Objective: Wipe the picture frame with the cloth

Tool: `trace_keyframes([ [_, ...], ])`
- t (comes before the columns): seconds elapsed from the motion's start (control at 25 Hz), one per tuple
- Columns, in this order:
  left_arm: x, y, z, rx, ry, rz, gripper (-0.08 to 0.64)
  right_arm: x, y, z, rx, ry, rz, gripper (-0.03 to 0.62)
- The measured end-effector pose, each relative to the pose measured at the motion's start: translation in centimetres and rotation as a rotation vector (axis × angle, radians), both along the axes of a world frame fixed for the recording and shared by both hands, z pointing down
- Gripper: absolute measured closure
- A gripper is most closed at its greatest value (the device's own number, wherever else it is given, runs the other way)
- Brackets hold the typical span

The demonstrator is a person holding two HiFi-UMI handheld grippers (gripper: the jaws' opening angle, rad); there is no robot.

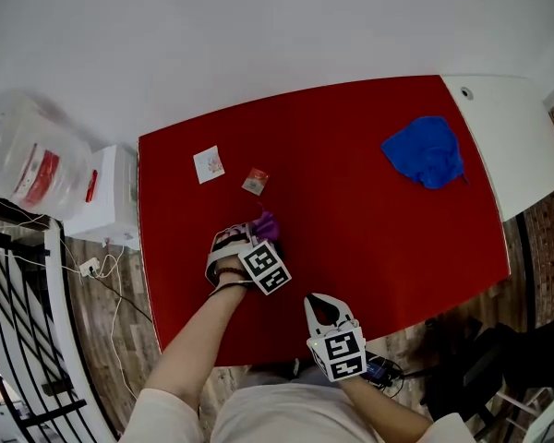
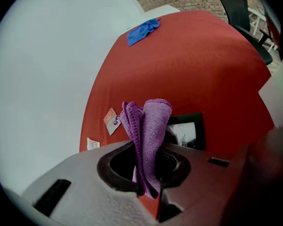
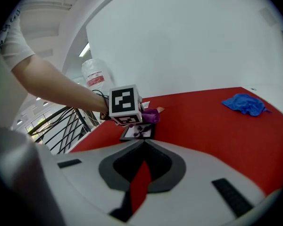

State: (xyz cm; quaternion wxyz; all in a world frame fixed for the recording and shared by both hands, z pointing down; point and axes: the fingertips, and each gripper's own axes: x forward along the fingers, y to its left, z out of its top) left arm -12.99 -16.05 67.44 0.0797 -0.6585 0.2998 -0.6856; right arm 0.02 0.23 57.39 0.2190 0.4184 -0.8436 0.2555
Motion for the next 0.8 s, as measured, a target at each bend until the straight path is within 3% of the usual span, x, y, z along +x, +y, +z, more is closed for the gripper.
trace_keyframes([
  [0.28,0.9,1.2,1.3,-0.026,-0.015,0.028,0.499,2.0,0.1,0.7,-0.014,0.013,0.028,0.589],
  [0.8,3.8,9.1,1.5,-0.044,0.035,0.098,0.499,0.3,0.2,1.2,-0.011,0.015,-0.036,0.589],
])
